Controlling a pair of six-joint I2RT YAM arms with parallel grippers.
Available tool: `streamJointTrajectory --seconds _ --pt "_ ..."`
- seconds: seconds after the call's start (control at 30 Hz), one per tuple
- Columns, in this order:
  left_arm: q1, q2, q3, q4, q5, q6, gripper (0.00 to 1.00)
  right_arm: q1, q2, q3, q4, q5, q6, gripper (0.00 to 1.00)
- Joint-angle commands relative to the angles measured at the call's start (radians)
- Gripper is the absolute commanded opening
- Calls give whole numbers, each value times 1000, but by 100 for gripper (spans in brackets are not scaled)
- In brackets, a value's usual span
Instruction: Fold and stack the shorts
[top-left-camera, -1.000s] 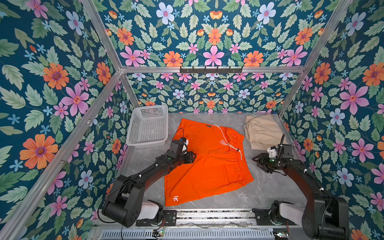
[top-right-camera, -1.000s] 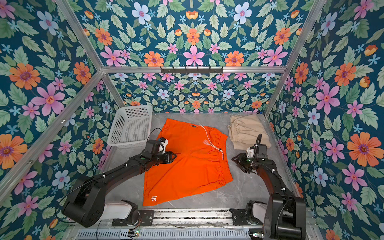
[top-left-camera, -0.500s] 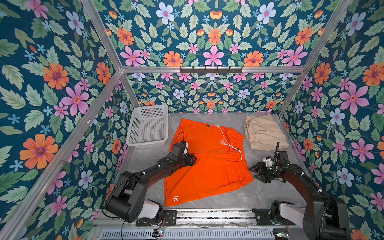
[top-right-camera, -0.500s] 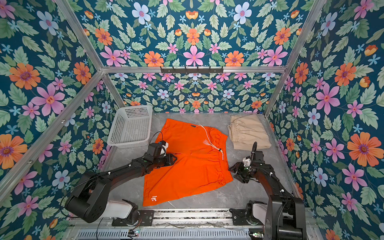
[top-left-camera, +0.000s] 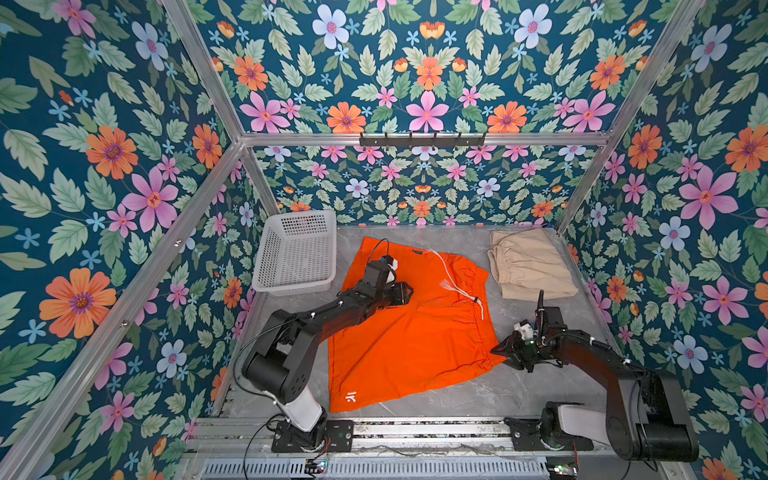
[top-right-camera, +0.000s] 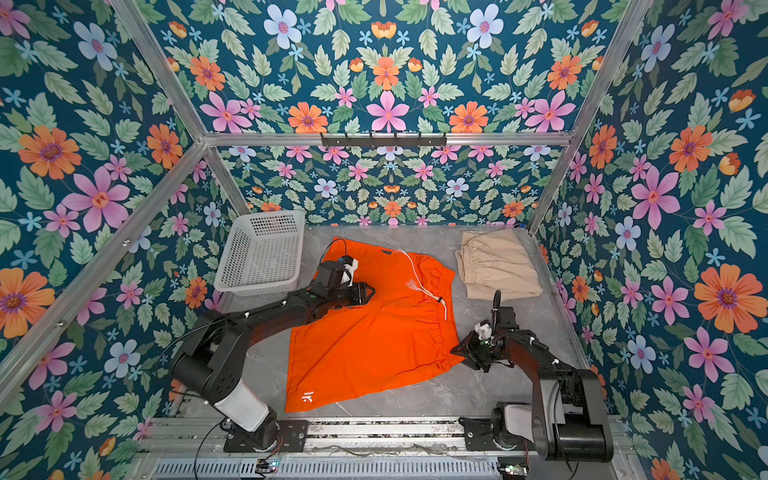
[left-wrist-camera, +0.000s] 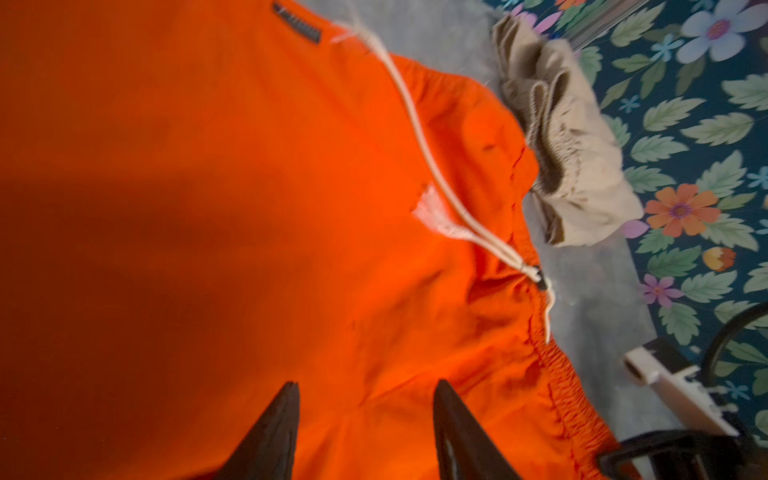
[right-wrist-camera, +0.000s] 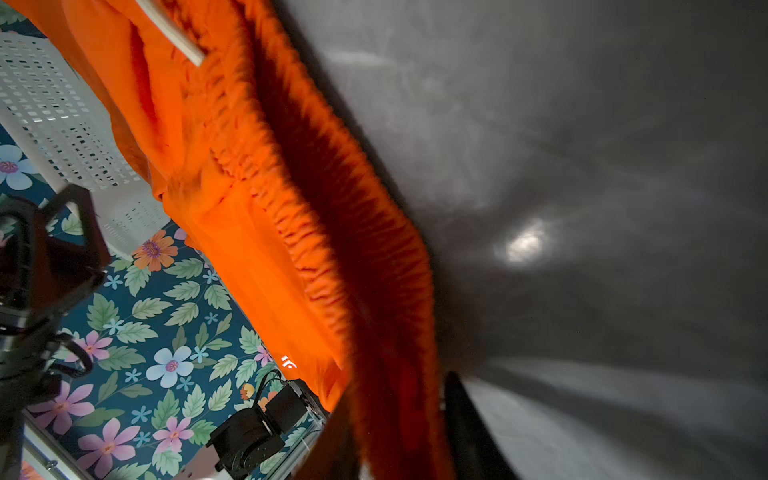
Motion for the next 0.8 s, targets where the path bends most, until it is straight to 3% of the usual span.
streamJointTrajectory --seconds 0.0,0.23,0.37,0.47,0.6,0.77 --pt "-30 126 146 20 38 25 54 13 -16 -10 18 -3 16 15" --pt "-123 473 533 71 121 -55 52 22 -111 -49 -4 40 52 10" --pt "-167 635 684 165 165 -154 43 31 -126 -59 8 40 67 10" --pt "-197 735 785 161 135 -192 41 43 -128 -65 27 42 80 10" --pt "-220 852 940 34 64 -195 41 66 -146 -77 57 56 115 10" --pt "-237 953 1053 -4 59 -202 41 98 -176 -90 91 100 161 10"
